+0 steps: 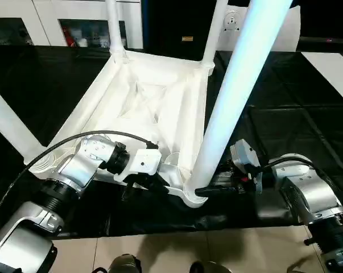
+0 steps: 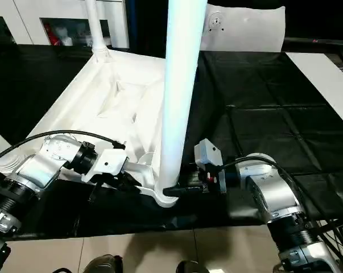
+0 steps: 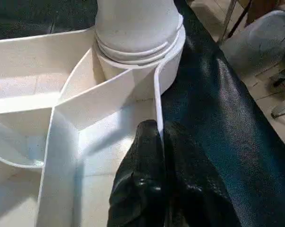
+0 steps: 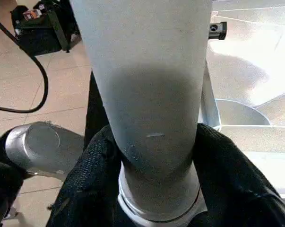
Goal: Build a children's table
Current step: Rotate leg to tighten
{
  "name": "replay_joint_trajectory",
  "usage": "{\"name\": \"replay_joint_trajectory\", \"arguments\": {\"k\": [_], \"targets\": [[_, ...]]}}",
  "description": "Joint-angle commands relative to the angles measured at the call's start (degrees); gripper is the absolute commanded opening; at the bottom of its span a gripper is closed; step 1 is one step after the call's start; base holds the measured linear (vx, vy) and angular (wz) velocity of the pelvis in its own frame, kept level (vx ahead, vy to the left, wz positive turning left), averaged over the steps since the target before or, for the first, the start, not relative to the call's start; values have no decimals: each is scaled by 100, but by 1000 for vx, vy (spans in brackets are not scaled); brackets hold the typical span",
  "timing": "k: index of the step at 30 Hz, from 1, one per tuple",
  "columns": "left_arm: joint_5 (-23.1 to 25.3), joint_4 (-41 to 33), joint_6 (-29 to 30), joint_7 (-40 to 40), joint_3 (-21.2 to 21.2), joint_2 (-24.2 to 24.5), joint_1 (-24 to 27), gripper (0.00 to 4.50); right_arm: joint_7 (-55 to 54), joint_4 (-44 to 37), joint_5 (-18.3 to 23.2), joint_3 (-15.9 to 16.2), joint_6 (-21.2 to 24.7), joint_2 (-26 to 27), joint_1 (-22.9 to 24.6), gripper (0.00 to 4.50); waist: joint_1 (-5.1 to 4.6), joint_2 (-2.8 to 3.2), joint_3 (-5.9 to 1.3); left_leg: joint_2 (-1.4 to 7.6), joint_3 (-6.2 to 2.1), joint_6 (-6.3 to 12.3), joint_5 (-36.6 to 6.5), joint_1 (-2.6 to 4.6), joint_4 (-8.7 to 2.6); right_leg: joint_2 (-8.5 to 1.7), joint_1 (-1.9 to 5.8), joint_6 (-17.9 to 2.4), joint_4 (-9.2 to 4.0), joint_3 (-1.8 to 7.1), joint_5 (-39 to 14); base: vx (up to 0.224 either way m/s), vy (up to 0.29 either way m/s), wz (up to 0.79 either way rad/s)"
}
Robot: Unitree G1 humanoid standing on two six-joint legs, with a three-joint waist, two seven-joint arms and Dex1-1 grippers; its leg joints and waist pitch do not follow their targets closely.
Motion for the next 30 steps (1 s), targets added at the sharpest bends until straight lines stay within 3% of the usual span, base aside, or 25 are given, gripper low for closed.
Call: {"name": "replay_joint_trajectory", "arguments": {"k": [1,3,5,6,9,11,12,15,17,19,20,21,22,23,24,25,26,27,28,29,30], "targets": [[169,29,292,121,-207,-130,169,0,-47,-315,82,70,140,52,234,192,-31,26,-390,343,-52,468,-843,68,-362,-387,273,-1496,-378,312,-770,0,0,0],[147,-17,423,236,-160,-172,203,0,-173,-424,116,38,261,74,319,192,-20,8,-386,350,-59,465,-861,70,-373,-388,282,-1487,-380,315,-778,0,0,0],[169,-103,790,659,-44,-308,273,0,-677,-722,161,-46,615,210,565,192,-13,58,-350,344,-67,411,-1014,73,-391,-390,257,-1427,-418,319,-1041,0,0,0],[167,-147,955,816,0,-370,302,0,-925,-812,108,-53,727,281,653,192,-31,41,-344,348,-65,375,-1075,68,-410,-386,267,-1388,-434,323,-1141,0,0,0],[60,-335,1506,1329,177,-691,411,0,-1925,-1025,-303,-11,987,635,908,192,-60,43,-254,330,-93,102,-1688,92,-476,-409,222,-1001,-571,327,-2440,0,0,0],[87,-481,1905,1714,243,-962,469,0,-2665,-1167,-504,2,1378,1008,1023,191,-154,34,-162,278,-192,-145,-2477,164,-506,-451,172,-420,-758,256,-4119,-30,8,-5],[115,-507,2035,1879,263,-1069,477,0,-2924,-1198,-546,-10,1524,1164,1045,191,-194,45,-145,277,-219,-213,-2586,171,-510,-450,154,-335,-774,244,-4303,-61,15,-10],[260,-504,2502,2781,407,-1627,423,0,-4126,-1194,-723,-146,2209,1915,980,191,-358,80,-186,265,-306,-279,-2815,141,-562,-442,209,-203,-821,162,-4175,-55,36,-14],[321,-529,2871,3399,541,-2048,346,0,-4960,-1114,-890,-256,2626,2381,819,191,-462,117,-176,256,-328,-296,-3086,195,-571,-416,178,-202,-888,99,-4014,-54,51,-13],[324,-551,2962,3490,564,-2131,333,0,-5123,-1092,-945,-274,2679,2469,779,191,-494,154,-155,263,-340,-288,-3349,245,-582,-399,167,-153,-945,23,-3992,-63,55,-10],[389,-549,3036,3738,602,-2285,286,0,-5327,-1007,-1038,-267,2712,2602,667,191,-597,220,-112,321,-397,-303,-4022,248,-682,-332,254,-59,-951,-149,-3692,-57,68,-10],[392,-548,3038,3747,603,-2291,284,0,-5337,-1003,-1045,-267,2711,2607,662,191,-632,242,-79,358,-421,-333,-4340,222,-758,-294,288,-56,-911,-192,-3499,-57,68,-10],[436,-577,3093,3823,615,-2345,279,0,-5453,-996,-1115,-259,2747,2663,623,191,-596,331,-69,473,-408,-422,-4943,59,-1048,-178,489,-190,-486,-188,-2622,-67,61,-4],[496,-604,3092,3873,605,-2379,276,0,-5526,-1001,-1109,-291,2754,2727,600,191,-261,425,-91,532,-126,-498,-5438,-330,-1458,-24,754,-288,417,-154,-1188,-100,12,16],[581,-668,3083,3855,557,-2363,300,0,-5589,-1076,-1080,-362,2713,2786,614,191,-280,73,-181,378,31,-226,-4174,150,-1093,-166,309,-57,119,357,-2108,-100,12,16],[608,-686,3078,3848,541,-2352,309,0,-5601,-1107,-1075,-387,2699,2801,622,226,-280,73,-181,378,31,-226,-4174,150,-1093,-166,309,-57,119,357,-2108,4,-98,24],[648,-733,3042,3773,514,-2260,351,0,-5563,-1170,-1098,-415,2610,2749,664,247,-236,-1,-143,-180,-353,129,-577,417,341,-807,-232,-2,-1205,795,-6218,60,-122,-1],[670,-766,3027,3714,498,-2184,383,0,-5531,-1208,-1096,-449,2559,2703,695,261,-287,-74,-197,-247,-520,232,-206,-72,311,-875,338,-87,-982,853,-5701,60,-122,-1],[680,-784,3018,3674,488,-2134,401,0,-5507,-1228,-1088,-473,2527,2672,714,263,-191,62,-200,47,-492,-63,148,-272,-334,-546,557,-307,-584,464,-3444,112,-4,-32],[686,-797,2990,3627,482,-2068,419,0,-5453,-1251,-1071,-495,2490,2614,740,271,-209,68,-261,97,-419,-74,71,-5,-372,-253,273,-384,-507,391,-2342,92,7,-5],[677,-814,2930,3550,472,-1969,444,0,-5373,-1280,-1031,-529,2412,2533,770,283,-304,92,-281,185,-381,111,-355,166,-388,-190,213,-745,-388,412,-949,92,7,-5]]}}
